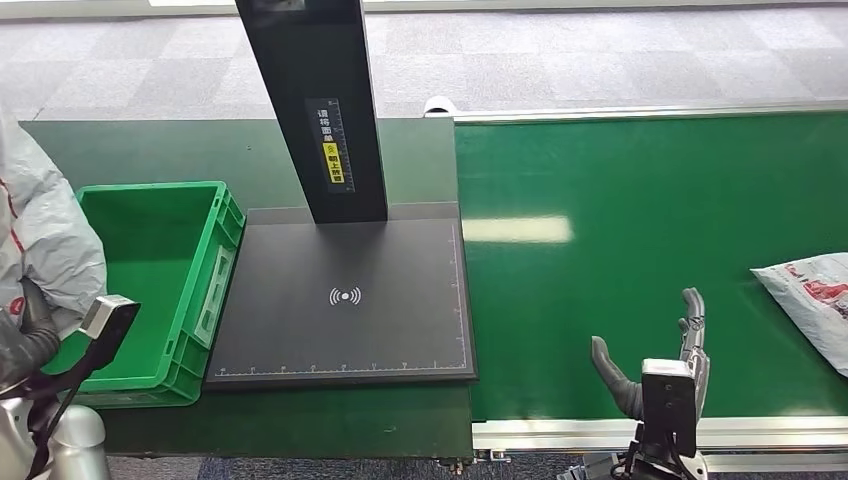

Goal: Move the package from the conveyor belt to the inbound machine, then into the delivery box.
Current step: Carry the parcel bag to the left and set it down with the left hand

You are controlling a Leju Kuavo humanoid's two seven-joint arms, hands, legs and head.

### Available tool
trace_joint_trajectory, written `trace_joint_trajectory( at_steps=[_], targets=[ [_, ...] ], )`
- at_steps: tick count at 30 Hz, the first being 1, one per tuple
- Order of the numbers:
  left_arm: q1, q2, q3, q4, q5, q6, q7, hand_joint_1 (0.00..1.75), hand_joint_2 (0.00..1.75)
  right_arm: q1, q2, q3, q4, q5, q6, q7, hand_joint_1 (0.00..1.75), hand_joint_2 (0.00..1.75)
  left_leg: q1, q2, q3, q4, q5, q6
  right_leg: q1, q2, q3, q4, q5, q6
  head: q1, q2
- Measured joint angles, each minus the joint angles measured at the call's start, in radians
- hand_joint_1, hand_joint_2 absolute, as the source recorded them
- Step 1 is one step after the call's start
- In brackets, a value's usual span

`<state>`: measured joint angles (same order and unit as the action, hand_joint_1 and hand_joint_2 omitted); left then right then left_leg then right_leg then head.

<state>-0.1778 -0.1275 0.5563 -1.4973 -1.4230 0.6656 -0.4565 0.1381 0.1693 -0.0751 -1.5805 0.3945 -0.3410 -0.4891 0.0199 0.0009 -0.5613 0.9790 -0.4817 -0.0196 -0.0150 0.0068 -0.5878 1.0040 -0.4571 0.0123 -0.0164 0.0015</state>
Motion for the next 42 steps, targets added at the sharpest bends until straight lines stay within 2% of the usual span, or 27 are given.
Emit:
trace_joint_trajectory(
  at_steps=[2,6,11,14,18,20,23,25,32,35,38,42],
  targets=[
    [0.003,0.044,-0.049,0.074,-0.019,-0.043,0.058,1.75,1.75,-0.001,-0.001,-0.005,0.0,0.0,0.008,-0.001,0.0,1.75,0.0,0.0,0.0,0.0,0.0,0.0,0.0,0.0,0.0,0.0,0.0,0.0,0.0,0.0],
    [0.006,0.099,-0.121,0.174,-0.022,-0.079,0.095,1.75,1.75,-0.004,-0.003,-0.011,0.0,0.0,0.016,-0.002,0.0,1.75,0.0,0.001,0.0,0.0,0.0,0.0,0.0,0.001,0.001,0.0,0.0,0.0,0.0,0.0],
    [0.01,0.146,-0.17,0.258,0.021,-0.261,0.127,1.75,1.75,-0.011,-0.005,-0.012,0.0,-0.003,0.035,-0.005,0.0,1.75,0.0,0.0,-0.001,0.0,0.0,0.0,0.0,0.0,0.0,0.0,0.0,0.0,0.0,0.0],
    [0.003,0.174,-0.193,0.327,0.035,-0.34,0.152,1.75,1.75,-0.016,-0.006,-0.014,-0.001,-0.016,0.046,-0.005,0.0,1.75,0.0,-0.001,0.0,0.0,0.0,0.0,0.0,0.0,0.0,0.0,0.0,0.0,0.0,0.0],
    [-0.023,0.201,-0.212,0.386,0.041,-0.397,0.176,0.0,1.75,-0.017,-0.005,-0.019,-0.004,-0.021,0.055,0.0,0.0,1.75,0.0,-0.008,0.005,-0.001,0.0,0.0,-0.001,-0.007,0.008,0.0,-0.004,-0.001,0.0,0.0],
    [-0.033,0.211,-0.219,0.404,0.026,-0.383,0.217,0.0,1.75,-0.017,-0.003,-0.023,-0.008,-0.023,0.067,0.003,0.0,1.75,0.0,-0.01,0.008,-0.002,-0.001,0.0,-0.001,-0.009,0.012,0.0,-0.005,-0.002,0.0,0.0],
    [-0.035,0.219,-0.219,0.422,-0.026,-0.279,0.332,0.0,1.75,-0.012,0.003,-0.027,-0.02,-0.023,0.078,0.005,0.0,1.75,0.001,-0.009,0.009,-0.002,0.0,-0.002,0.001,-0.009,0.012,0.0,-0.003,-0.004,0.0,0.0],
    [-0.035,0.223,-0.216,0.431,-0.041,-0.24,0.368,0.0,1.75,-0.006,0.007,-0.03,-0.027,-0.02,0.08,0.005,0.0,1.75,0.002,-0.009,0.009,-0.002,0.003,-0.003,0.002,-0.008,0.011,0.0,-0.002,-0.005,0.0,0.0],
    [-0.033,0.226,-0.194,0.436,-0.042,-0.184,0.404,0.0,1.75,-0.002,0.016,-0.038,-0.035,-0.015,0.08,0.006,0.0,1.75,0.002,-0.008,0.007,-0.002,0.004,-0.004,0.002,-0.008,0.009,0.001,-0.001,-0.005,0.0,0.0],
    [-0.031,0.224,-0.182,0.425,-0.026,-0.115,0.404,0.0,1.75,-0.003,0.019,-0.04,-0.035,-0.015,0.079,0.006,0.0,1.75,0.002,-0.008,0.006,-0.002,0.003,-0.004,0.002,-0.008,0.008,0.001,-0.001,-0.005,0.0,0.0],
    [-0.024,0.215,-0.166,0.386,-0.003,-0.006,0.371,0.0,1.75,-0.003,0.02,-0.041,-0.035,-0.017,0.073,0.008,0.0,1.75,0.002,-0.007,0.005,-0.002,0.003,-0.004,0.002,-0.007,0.007,0.001,-0.001,-0.005,0.0,0.0],
    [-0.011,0.196,-0.142,0.308,0.008,0.032,0.321,0.0,1.75,-0.003,0.02,-0.041,-0.035,-0.018,0.065,0.01,0.0,1.75,0.002,-0.007,0.004,-0.002,0.002,-0.003,0.002,-0.007,0.006,0.001,-0.002,-0.005,0.0,0.0]
  ],
)
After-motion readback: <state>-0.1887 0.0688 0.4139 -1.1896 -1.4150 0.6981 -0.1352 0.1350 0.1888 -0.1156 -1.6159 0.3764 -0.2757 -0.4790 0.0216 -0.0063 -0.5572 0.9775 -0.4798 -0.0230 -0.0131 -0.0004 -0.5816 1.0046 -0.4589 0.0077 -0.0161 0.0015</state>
